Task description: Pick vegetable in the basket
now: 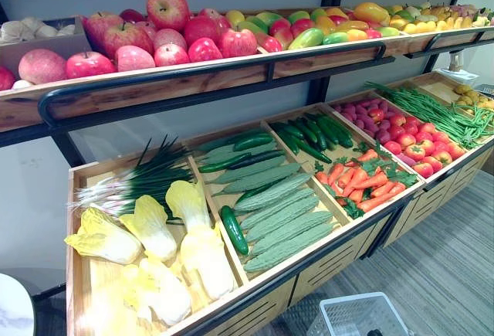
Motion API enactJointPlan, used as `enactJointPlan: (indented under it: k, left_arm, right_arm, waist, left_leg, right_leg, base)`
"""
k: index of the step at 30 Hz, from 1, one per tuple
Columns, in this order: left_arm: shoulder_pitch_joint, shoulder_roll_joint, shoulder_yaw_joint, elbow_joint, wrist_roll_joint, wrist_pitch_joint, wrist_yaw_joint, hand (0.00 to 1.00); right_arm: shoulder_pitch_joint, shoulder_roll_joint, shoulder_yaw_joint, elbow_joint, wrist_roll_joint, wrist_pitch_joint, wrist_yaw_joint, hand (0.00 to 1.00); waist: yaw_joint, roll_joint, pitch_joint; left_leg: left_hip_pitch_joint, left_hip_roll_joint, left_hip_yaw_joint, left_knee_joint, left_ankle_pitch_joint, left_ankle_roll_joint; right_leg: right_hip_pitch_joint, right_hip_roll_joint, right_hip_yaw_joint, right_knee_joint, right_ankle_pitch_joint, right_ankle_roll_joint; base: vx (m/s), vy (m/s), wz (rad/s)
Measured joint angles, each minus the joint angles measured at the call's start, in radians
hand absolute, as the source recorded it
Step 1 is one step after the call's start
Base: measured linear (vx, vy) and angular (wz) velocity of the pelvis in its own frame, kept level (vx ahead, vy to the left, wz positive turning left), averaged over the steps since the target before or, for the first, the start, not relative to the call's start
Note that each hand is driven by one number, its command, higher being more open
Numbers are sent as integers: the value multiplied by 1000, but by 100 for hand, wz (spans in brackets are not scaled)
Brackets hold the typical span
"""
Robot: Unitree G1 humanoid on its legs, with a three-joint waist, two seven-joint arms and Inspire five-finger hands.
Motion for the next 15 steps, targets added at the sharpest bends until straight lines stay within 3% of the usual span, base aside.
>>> enactJointPlan:
  k: [5,7,10,15]
  left_arm:
    - [-1,25,0,38,22,20,-48,100]
    - [-1,29,-53,57,45,84,-168,100]
    - [-16,29,-163,57,142,174,-280,100]
    - [-58,60,-339,55,366,294,-394,100]
  right_arm:
    - [-21,-23,48,56,-1,-11,3,0]
    - [-32,-24,76,80,-4,-16,7,0]
    - [-45,-14,93,110,-32,-12,18,0]
    - [-61,13,117,134,-71,-18,19,0]
  waist:
    - [-3,-10,23]
    - [-3,-10,31]
    - [-3,-17,37]
    - [-25,-20,43]
  left_leg:
    - [12,0,-7,0,0,0]
    - [12,0,-7,0,0,0]
    - [10,0,-9,-1,0,0]
    - [14,2,2,-10,0,0]
  right_leg:
    - [16,0,-7,-1,-1,-2]
    - [16,0,-7,-2,-1,-2]
    - [17,0,-9,-5,-1,-2]
    - [13,3,-1,-11,-1,-2]
  base:
    - [-16,-6,4]
    - [0,0,0]
    - [0,0,0]
    - [14,-1,-6]
